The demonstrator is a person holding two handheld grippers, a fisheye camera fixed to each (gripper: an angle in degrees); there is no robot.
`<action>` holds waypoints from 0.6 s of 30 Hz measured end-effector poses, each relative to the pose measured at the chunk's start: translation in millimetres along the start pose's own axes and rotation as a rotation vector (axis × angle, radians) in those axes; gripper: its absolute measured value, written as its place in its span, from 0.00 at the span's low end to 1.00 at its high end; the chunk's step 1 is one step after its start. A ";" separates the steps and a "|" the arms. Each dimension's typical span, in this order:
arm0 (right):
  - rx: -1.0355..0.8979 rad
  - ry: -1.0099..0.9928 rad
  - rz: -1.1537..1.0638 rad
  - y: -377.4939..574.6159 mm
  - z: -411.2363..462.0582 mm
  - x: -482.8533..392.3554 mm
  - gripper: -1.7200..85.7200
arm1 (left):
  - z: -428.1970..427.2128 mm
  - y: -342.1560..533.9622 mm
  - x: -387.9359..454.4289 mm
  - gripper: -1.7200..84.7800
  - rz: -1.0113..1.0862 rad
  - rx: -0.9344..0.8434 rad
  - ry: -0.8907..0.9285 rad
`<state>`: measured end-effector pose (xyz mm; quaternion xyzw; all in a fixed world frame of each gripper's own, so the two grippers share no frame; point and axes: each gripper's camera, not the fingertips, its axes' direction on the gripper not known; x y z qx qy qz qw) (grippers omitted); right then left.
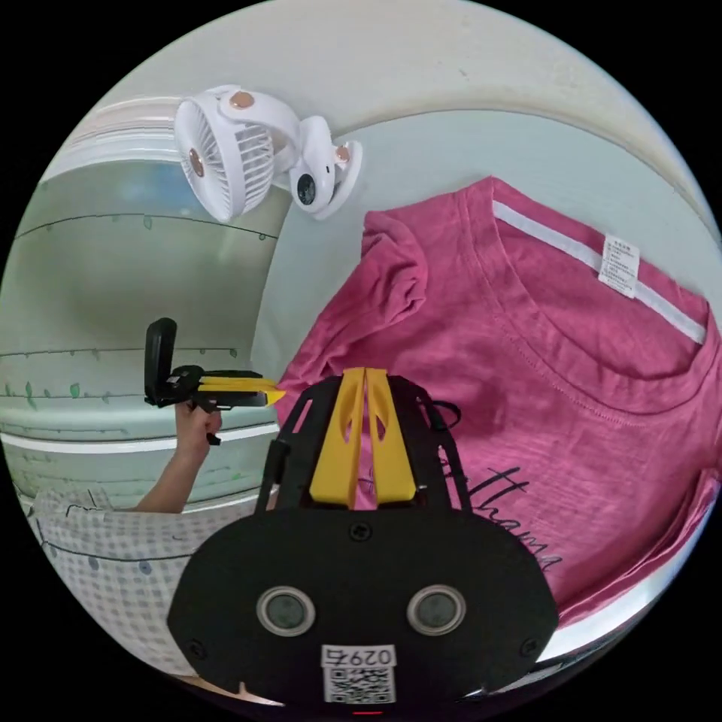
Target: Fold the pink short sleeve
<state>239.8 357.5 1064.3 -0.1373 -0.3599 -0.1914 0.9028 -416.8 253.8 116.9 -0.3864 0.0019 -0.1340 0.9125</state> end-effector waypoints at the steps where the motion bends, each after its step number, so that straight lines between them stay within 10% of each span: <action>1: 0.029 0.014 0.028 -7.9 -5.5 5.8 0.07 | -8.2 8.3 3.3 0.01 -0.020 0.047 0.001; 11: -0.121 -0.038 0.033 -85.9 21.9 14.5 0.05 | 23.5 -23.1 17.2 0.13 0.059 -0.021 -0.102; 15: -0.062 -0.329 -0.056 -102.1 3.8 -10.5 0.04 | 24.2 -28.8 37.2 0.02 0.163 -0.055 -0.058; 18: -0.140 -0.159 0.066 -112.2 -5.5 2.9 0.04 | 13.6 -16.4 50.8 0.01 0.185 -0.019 -0.045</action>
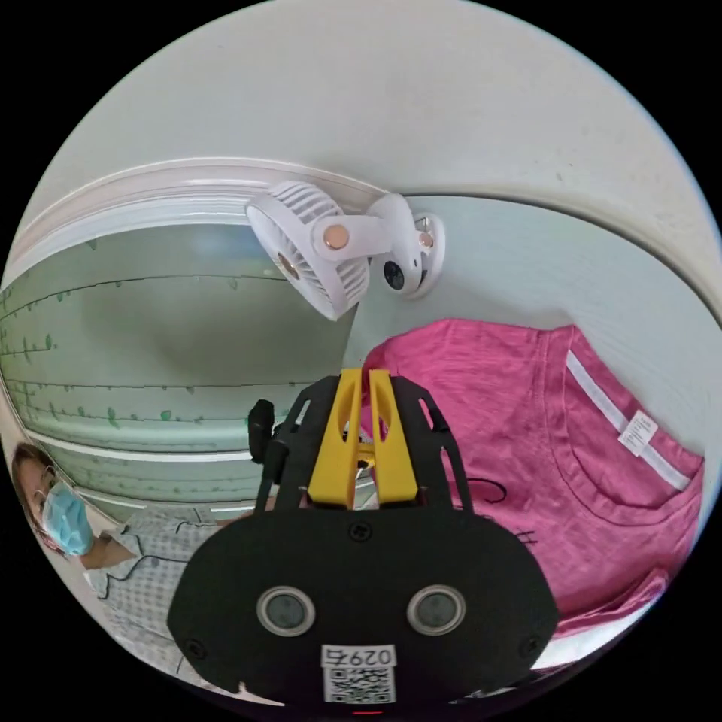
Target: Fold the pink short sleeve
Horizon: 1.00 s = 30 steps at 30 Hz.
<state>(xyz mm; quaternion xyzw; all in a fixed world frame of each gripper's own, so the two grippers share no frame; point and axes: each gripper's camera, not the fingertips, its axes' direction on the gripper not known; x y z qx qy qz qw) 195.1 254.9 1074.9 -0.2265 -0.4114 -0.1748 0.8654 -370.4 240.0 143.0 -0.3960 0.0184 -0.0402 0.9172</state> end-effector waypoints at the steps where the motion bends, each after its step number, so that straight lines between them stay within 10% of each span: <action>1: -0.067 0.134 0.055 -7.1 2.4 12.5 0.04 | 4.3 0.7 0.8 0.01 0.005 -0.019 0.037; 18: 0.096 0.378 -0.076 -1.0 68.9 -15.2 0.05 | 21.9 -17.7 -23.6 0.15 0.049 -0.146 0.069; 30: 0.089 0.494 -0.143 -87.9 71.8 -56.8 0.04 | 30.8 -22.5 -34.1 0.01 0.087 -0.163 -0.023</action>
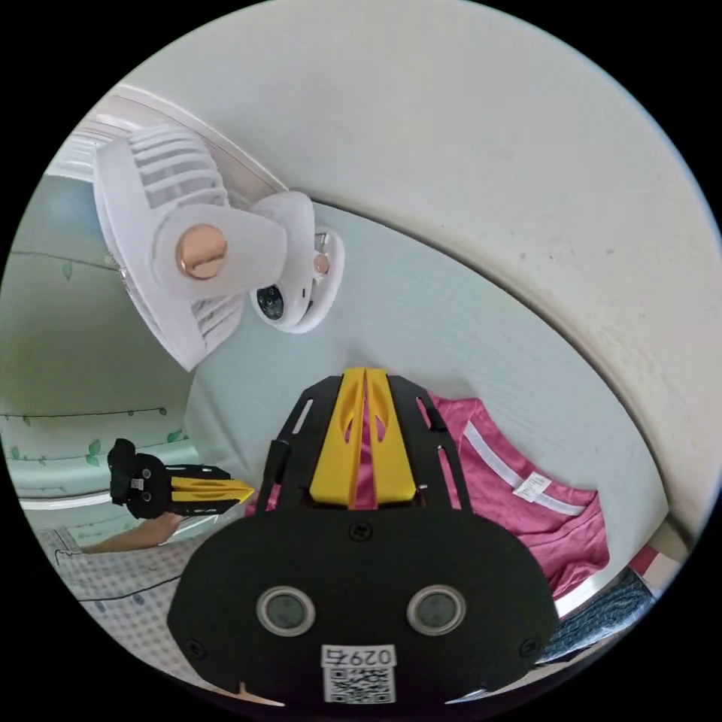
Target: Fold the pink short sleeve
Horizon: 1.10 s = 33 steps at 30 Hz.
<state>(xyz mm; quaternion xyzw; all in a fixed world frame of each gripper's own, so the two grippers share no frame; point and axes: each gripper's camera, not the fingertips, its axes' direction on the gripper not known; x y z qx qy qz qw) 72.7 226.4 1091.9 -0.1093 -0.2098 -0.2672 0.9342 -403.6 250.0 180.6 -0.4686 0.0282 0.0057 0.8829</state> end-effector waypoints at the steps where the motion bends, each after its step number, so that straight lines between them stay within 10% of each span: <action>1: -0.017 -0.029 -0.013 -0.6 -3.0 0.1 0.05 | -3.7 2.4 -4.4 0.01 -0.003 0.014 0.022; 12: -0.066 0.153 -0.153 6.4 -10.5 -22.7 0.04 | -11.2 -11.4 12.1 0.01 0.082 0.106 0.191; 33: 0.002 -0.098 0.070 30.3 -102.6 22.9 0.02 | 23.9 -25.2 51.9 0.01 0.006 0.045 0.184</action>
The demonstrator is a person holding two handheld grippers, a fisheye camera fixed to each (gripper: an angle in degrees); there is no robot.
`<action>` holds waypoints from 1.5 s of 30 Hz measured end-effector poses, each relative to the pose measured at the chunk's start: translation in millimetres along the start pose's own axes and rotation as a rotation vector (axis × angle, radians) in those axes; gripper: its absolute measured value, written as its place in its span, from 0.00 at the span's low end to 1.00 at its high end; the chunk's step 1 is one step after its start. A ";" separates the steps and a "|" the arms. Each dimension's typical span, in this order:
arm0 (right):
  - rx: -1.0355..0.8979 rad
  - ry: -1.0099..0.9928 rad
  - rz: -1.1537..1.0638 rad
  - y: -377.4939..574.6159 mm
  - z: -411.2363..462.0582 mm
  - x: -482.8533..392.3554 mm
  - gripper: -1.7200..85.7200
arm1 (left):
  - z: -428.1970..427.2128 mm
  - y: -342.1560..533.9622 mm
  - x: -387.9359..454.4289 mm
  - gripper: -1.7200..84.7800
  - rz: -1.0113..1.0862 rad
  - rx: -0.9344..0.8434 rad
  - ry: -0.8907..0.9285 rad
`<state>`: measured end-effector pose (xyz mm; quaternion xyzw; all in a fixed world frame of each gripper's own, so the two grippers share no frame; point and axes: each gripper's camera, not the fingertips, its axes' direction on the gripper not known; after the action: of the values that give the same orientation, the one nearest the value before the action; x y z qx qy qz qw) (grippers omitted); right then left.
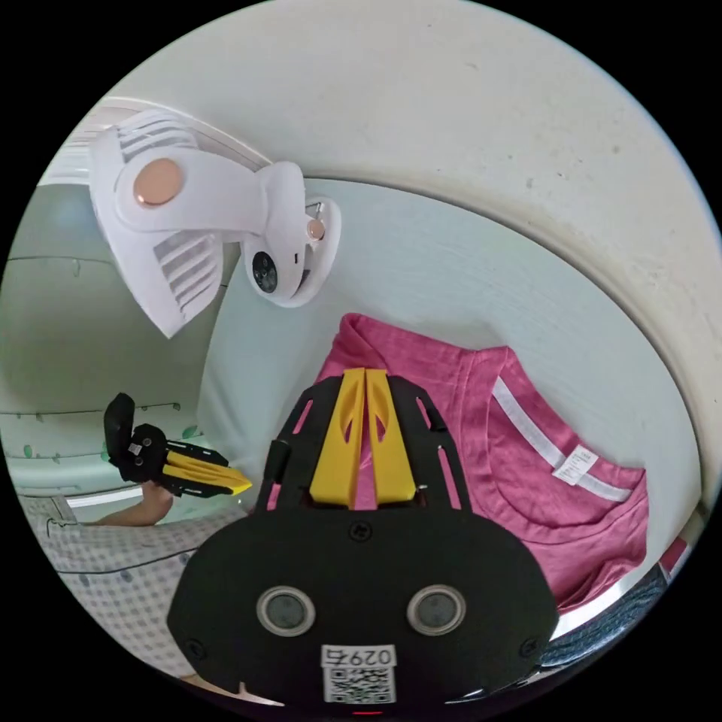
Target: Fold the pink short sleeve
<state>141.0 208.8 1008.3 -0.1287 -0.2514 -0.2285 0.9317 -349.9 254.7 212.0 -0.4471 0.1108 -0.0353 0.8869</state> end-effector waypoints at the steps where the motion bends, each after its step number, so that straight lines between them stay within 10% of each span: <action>1: 0.007 -0.047 -0.011 -1.4 -10.0 -0.2 0.02 | -0.6 -0.6 8.1 0.01 0.004 0.013 -0.017; 15: 0.279 0.213 0.457 242.5 -219.9 126.4 0.02 | 23.3 -88.7 131.9 0.01 0.158 0.107 -0.315; 20: 0.001 0.314 0.449 241.8 -199.1 143.5 0.02 | 72.9 -136.0 155.3 0.01 0.136 -0.033 -0.490; 36: 0.043 0.474 0.367 247.4 -357.0 113.5 0.01 | 81.2 -221.0 234.1 0.01 0.201 -0.057 -0.833; 45: 0.111 0.191 0.254 432.0 -422.2 7.8 0.01 | 28.7 -47.7 243.2 0.01 0.117 0.139 -0.315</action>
<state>531.7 428.9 603.5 -0.0852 -0.1555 -0.1058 0.9785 -105.0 209.4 226.6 -0.3775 -0.0064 0.0791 0.9226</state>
